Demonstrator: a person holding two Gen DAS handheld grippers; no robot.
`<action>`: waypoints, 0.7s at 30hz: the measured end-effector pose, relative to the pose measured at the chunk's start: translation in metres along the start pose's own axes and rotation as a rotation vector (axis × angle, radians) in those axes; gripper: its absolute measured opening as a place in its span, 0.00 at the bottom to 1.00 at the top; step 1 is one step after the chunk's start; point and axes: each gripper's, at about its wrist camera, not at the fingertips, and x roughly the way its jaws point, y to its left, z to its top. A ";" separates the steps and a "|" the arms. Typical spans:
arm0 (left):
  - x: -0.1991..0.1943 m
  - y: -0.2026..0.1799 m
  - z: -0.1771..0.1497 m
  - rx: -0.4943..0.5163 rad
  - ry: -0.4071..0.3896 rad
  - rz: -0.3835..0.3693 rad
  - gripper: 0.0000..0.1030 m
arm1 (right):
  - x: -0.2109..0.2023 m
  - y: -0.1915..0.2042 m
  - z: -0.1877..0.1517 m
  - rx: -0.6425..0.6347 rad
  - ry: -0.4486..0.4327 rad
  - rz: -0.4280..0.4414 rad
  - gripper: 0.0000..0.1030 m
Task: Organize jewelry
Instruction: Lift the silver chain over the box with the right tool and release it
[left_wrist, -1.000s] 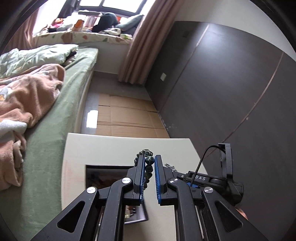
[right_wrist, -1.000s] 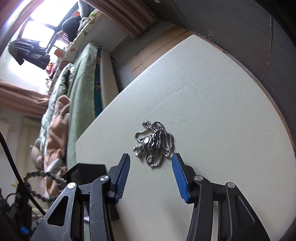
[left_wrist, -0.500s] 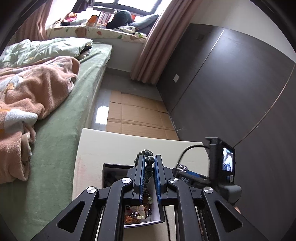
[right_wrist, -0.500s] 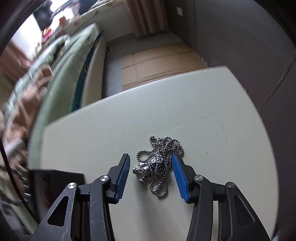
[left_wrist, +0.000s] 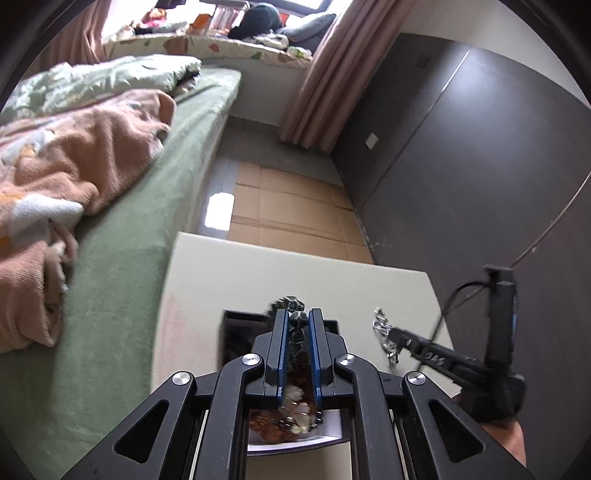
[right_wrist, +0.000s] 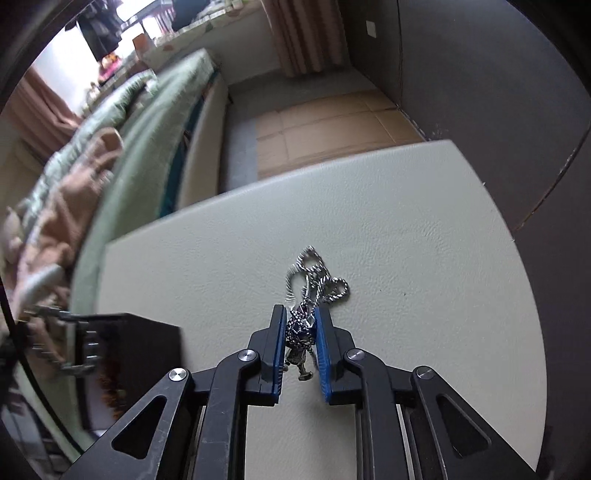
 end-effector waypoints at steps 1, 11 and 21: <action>0.002 0.000 0.000 -0.004 0.009 -0.007 0.10 | -0.004 0.000 0.002 0.002 -0.012 0.015 0.16; -0.001 0.011 -0.001 -0.062 0.006 0.058 0.87 | -0.091 0.024 -0.004 -0.027 -0.190 0.202 0.16; -0.022 0.031 0.006 -0.116 -0.045 0.101 0.87 | -0.160 0.065 -0.007 -0.094 -0.320 0.320 0.16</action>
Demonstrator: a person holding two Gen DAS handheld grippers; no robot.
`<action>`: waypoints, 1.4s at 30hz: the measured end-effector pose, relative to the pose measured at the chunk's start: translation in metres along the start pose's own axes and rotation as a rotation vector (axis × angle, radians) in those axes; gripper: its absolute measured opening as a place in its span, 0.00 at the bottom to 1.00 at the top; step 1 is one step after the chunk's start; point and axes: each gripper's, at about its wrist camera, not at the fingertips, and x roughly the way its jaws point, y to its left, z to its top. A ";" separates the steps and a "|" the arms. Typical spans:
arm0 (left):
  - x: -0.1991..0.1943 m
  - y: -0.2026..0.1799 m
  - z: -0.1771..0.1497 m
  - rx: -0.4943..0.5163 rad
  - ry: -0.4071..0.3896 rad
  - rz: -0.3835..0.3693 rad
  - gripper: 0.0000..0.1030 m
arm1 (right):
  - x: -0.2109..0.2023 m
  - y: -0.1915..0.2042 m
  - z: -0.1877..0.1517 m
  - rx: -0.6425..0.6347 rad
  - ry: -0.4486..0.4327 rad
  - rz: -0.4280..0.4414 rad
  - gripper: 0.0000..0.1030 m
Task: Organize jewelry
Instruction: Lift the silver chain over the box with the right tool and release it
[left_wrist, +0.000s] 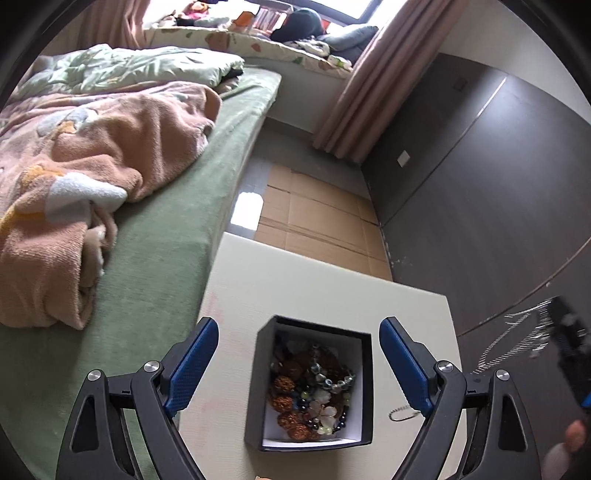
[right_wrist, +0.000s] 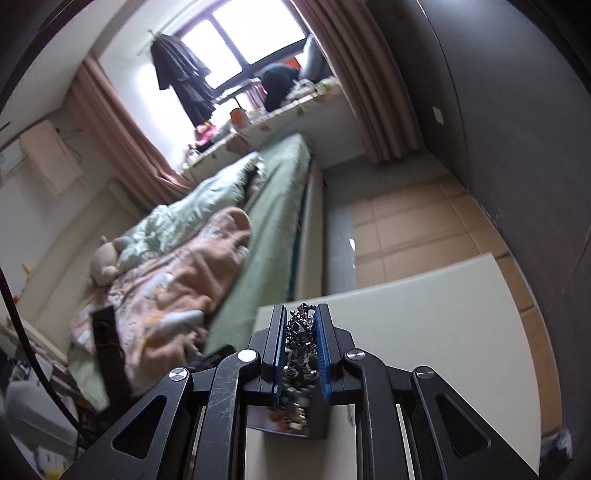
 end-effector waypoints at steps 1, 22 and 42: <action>-0.001 0.001 0.001 -0.002 -0.004 0.005 0.87 | -0.005 0.007 0.004 -0.009 -0.012 0.009 0.16; -0.007 0.033 0.011 -0.130 -0.014 -0.021 0.87 | 0.005 0.081 0.032 -0.136 -0.057 0.073 0.16; -0.005 0.038 0.010 -0.151 0.001 -0.016 0.87 | 0.031 0.067 0.030 -0.128 -0.010 0.083 0.16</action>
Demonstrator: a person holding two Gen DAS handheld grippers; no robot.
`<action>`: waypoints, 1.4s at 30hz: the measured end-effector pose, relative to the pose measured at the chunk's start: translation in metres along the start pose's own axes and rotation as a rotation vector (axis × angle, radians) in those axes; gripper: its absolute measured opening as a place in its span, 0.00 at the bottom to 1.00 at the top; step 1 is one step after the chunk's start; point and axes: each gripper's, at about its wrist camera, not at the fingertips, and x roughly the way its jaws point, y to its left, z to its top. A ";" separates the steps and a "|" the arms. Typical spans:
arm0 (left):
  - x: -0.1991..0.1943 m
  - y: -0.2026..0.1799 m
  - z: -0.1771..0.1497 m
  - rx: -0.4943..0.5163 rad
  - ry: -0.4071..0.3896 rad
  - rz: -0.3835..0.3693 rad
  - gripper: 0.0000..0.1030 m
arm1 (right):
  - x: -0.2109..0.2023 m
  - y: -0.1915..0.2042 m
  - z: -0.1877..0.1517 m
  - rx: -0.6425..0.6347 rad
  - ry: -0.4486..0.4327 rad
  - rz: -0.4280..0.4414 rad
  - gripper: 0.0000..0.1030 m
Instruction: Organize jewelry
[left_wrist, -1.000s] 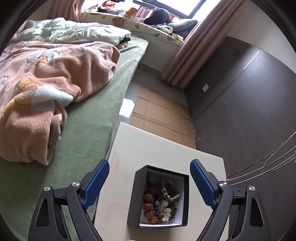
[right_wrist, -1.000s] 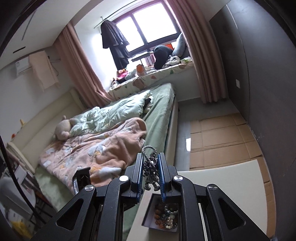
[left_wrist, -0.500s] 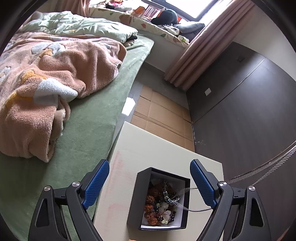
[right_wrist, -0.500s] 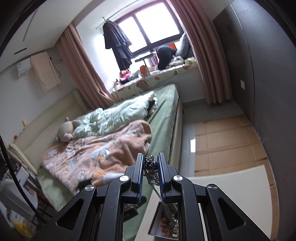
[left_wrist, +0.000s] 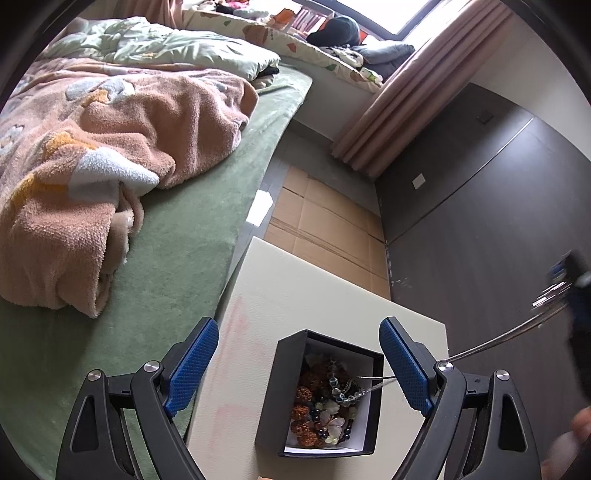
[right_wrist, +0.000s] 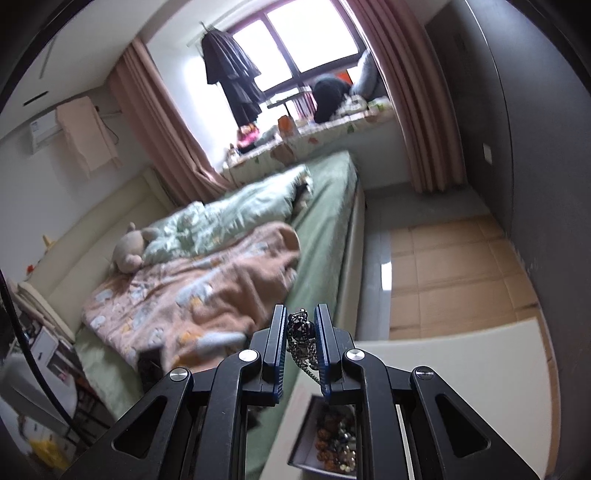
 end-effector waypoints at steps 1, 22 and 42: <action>0.000 0.000 -0.001 -0.001 0.000 0.001 0.87 | 0.009 -0.006 -0.006 0.011 0.020 -0.003 0.16; 0.002 -0.005 -0.006 0.024 0.023 0.036 0.87 | 0.056 -0.067 -0.059 0.178 0.265 -0.054 0.70; -0.081 -0.074 -0.079 0.326 -0.037 -0.052 1.00 | -0.111 -0.082 -0.108 0.154 0.107 -0.219 1.00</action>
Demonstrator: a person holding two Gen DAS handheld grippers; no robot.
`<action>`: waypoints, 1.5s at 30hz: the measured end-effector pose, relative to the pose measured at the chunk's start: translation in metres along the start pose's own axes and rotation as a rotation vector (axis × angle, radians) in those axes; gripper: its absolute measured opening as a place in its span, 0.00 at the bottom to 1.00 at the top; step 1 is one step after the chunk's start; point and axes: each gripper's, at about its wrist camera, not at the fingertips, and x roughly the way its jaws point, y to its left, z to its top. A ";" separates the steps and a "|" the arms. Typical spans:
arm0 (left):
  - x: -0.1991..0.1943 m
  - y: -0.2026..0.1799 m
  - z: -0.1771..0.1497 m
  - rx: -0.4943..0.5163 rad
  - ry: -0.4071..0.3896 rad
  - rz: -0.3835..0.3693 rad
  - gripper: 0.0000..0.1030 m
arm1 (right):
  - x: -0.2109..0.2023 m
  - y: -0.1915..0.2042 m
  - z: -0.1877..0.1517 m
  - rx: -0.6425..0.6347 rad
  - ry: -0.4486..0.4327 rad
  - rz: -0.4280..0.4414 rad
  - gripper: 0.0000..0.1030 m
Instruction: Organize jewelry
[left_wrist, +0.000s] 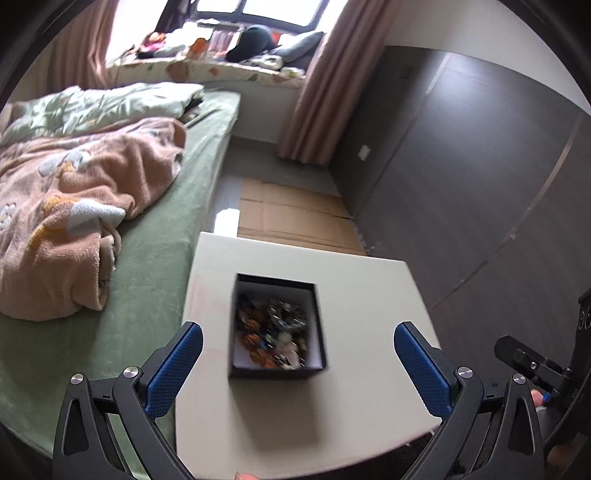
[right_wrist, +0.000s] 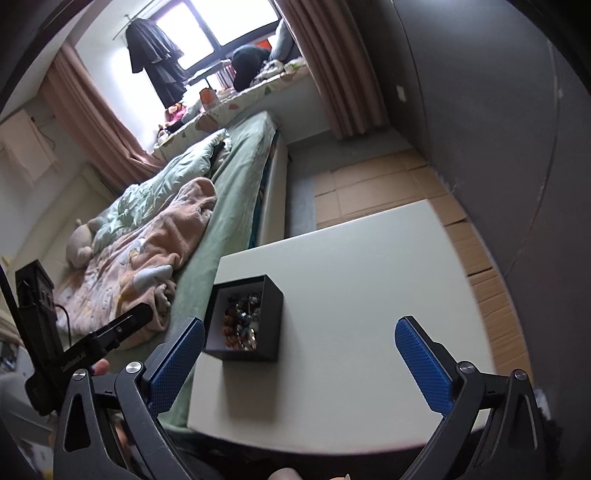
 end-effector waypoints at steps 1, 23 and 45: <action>-0.007 -0.005 -0.003 0.010 -0.010 -0.012 1.00 | -0.007 0.001 -0.003 -0.004 -0.006 -0.007 1.00; -0.081 -0.023 -0.070 0.182 -0.157 0.058 1.00 | -0.088 0.010 -0.079 -0.159 -0.054 -0.122 1.00; -0.094 -0.025 -0.093 0.183 -0.196 0.058 1.00 | -0.112 0.008 -0.113 -0.143 -0.156 -0.140 1.00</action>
